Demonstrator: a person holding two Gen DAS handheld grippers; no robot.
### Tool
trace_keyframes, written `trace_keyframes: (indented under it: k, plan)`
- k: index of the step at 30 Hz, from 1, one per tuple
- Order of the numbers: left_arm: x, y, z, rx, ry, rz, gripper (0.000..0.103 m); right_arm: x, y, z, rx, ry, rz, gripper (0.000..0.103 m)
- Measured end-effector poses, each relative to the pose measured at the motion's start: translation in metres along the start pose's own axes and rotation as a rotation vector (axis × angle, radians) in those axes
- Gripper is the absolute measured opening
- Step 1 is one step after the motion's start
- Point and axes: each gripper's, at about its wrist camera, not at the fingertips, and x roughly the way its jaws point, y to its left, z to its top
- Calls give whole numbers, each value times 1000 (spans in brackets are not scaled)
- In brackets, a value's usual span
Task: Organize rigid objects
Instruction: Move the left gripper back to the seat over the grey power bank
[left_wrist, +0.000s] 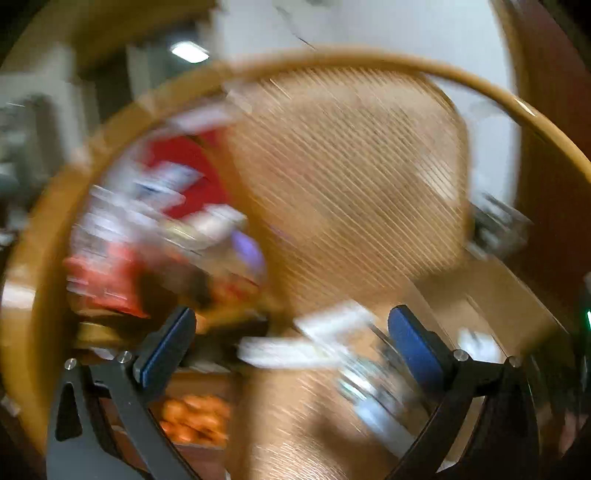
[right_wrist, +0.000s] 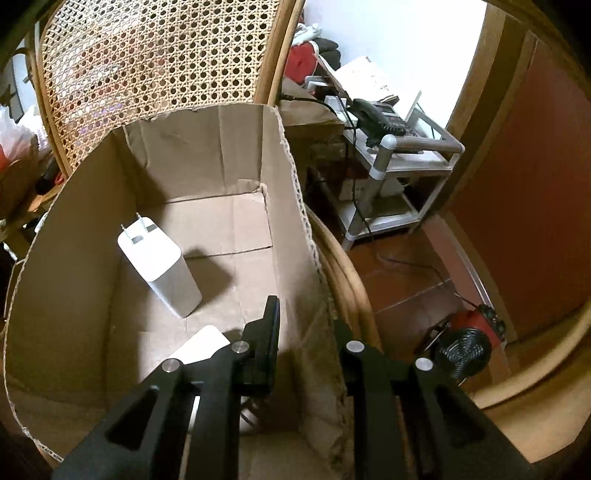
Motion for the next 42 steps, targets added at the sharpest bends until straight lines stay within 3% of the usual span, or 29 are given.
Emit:
trace_keyframes:
  k: [5,9,13,16,20,21,25,27,37,40,42]
  plan:
    - [24,7,-48,-34,3,-166,103,2,2,4,-13,21,-19,21]
    - [49,-6,-60,-33,136,-260,103,-5,0,-4,0,-37,-29,21]
    - [58,-16,-74,-31,117,-202,103,-4,-2,0,24,-49,-35,21]
    - [77,-26,-80,-59,196,-238,103,-3,-3,3,22,-44,-37,21]
    - [105,-39,-93,-52,295,-199,103,-4,-6,0,13,-50,-29,21]
    - [106,-39,-94,-70,296,-230,103,-4,-6,-1,11,-51,-28,21]
    - [115,-43,-102,-64,356,-230,103,-4,-6,-2,19,-45,-18,21]
    - [117,-37,-104,-97,363,-267,103,-3,-5,-2,20,-45,-18,21]
    - [120,-36,-102,-100,362,-243,103,-5,-8,0,15,-57,-27,21]
    - [120,-32,-101,-120,342,-270,81,-5,-9,1,15,-53,-22,21]
    - [113,-38,-99,-67,326,-308,49,-5,-9,1,11,-51,-22,21]
